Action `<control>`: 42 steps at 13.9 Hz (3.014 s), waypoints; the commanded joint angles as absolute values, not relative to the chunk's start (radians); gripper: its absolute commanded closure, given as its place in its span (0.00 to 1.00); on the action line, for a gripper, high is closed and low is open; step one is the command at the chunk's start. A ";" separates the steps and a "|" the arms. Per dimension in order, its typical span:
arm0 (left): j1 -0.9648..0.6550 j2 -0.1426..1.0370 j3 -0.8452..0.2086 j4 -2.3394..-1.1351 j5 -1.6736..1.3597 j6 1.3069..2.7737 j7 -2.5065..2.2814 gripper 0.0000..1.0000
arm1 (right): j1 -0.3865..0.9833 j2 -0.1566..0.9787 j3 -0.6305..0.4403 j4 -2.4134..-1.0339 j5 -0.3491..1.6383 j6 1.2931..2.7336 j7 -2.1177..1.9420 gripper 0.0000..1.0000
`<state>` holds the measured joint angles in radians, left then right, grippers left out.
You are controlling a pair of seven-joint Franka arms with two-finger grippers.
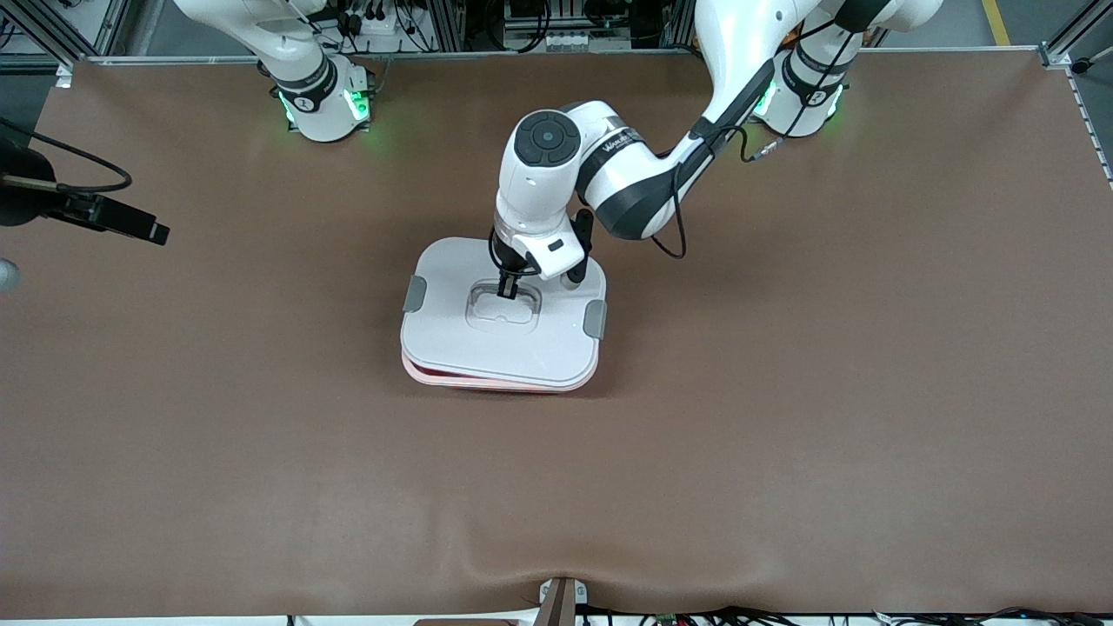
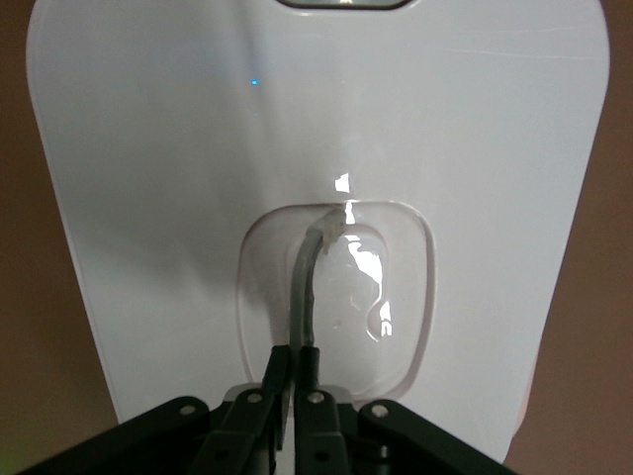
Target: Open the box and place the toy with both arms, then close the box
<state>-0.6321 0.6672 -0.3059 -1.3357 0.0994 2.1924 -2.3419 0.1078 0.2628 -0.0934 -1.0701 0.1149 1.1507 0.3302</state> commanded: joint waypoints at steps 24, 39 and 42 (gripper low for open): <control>-0.713 0.670 -0.212 -1.313 0.150 2.267 -2.526 1.00 | -0.028 -0.038 -0.116 -1.496 0.089 1.318 -0.120 0.00; -0.735 0.678 -0.213 -1.327 0.176 2.243 -2.574 1.00 | 0.006 -0.018 -0.107 -1.407 0.009 1.310 -0.120 0.00; -0.733 0.675 -0.213 -1.335 0.178 2.241 -2.559 1.00 | 0.006 -0.020 -0.094 -1.407 -0.009 1.310 -0.112 0.00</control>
